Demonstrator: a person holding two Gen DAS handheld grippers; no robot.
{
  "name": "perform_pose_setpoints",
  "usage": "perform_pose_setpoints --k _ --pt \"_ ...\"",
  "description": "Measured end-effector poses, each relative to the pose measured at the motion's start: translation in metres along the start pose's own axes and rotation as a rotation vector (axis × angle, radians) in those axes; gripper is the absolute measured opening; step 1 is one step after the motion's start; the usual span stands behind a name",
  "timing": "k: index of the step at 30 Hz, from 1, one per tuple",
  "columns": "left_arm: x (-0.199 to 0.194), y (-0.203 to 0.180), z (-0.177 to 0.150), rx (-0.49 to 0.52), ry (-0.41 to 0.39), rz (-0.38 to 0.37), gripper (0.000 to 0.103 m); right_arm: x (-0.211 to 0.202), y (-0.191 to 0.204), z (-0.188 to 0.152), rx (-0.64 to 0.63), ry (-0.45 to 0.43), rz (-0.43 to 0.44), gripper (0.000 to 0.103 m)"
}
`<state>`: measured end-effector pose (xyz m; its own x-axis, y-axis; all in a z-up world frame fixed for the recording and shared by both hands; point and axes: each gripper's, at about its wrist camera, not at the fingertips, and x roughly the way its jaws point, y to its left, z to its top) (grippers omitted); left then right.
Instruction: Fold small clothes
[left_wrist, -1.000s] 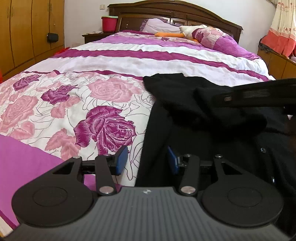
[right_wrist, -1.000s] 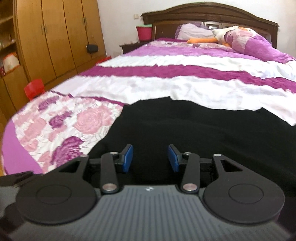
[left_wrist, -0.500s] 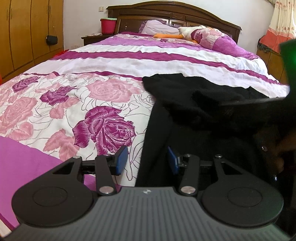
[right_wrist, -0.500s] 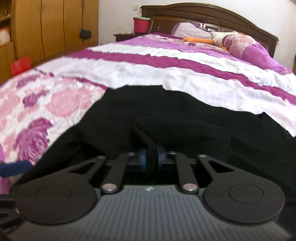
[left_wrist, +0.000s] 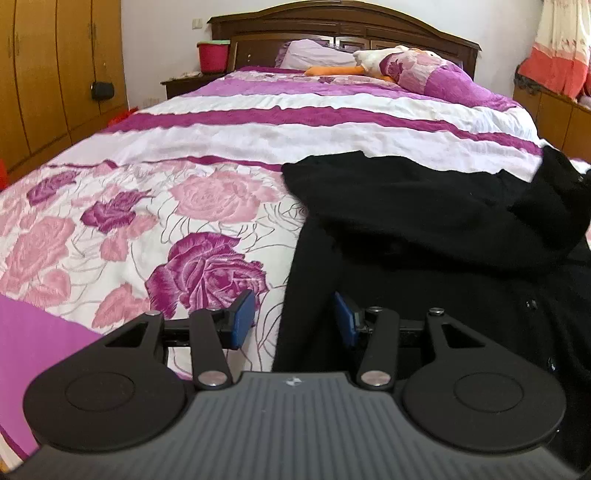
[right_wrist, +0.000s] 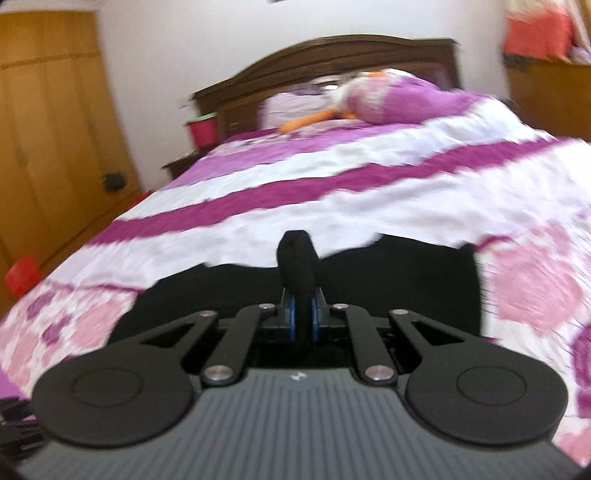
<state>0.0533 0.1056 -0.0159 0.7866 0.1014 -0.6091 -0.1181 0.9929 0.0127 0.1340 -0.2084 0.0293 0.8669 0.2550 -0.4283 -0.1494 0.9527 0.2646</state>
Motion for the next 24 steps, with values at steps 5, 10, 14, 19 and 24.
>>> perform_pose_setpoints --k 5,10,14,19,24 --pt "0.007 -0.006 -0.002 0.02 0.023 0.028 0.053 0.015 -0.051 -0.016 0.143 0.056 -0.042 0.012" --pt "-0.001 -0.013 0.008 0.047 -0.025 0.007 0.053 0.021 -0.069 -0.036 0.198 0.108 -0.052 0.021" --pt "-0.005 -0.02 0.025 0.071 -0.079 -0.006 0.053 0.01 -0.076 -0.03 0.271 0.054 -0.026 0.058" --pt "0.002 -0.029 0.047 0.05 -0.159 -0.063 0.053 0.023 -0.076 -0.022 0.262 0.063 -0.053 0.059" --pt "0.024 -0.039 0.066 -0.019 -0.213 -0.088 0.053 0.042 -0.068 -0.027 0.159 0.09 -0.098 0.024"
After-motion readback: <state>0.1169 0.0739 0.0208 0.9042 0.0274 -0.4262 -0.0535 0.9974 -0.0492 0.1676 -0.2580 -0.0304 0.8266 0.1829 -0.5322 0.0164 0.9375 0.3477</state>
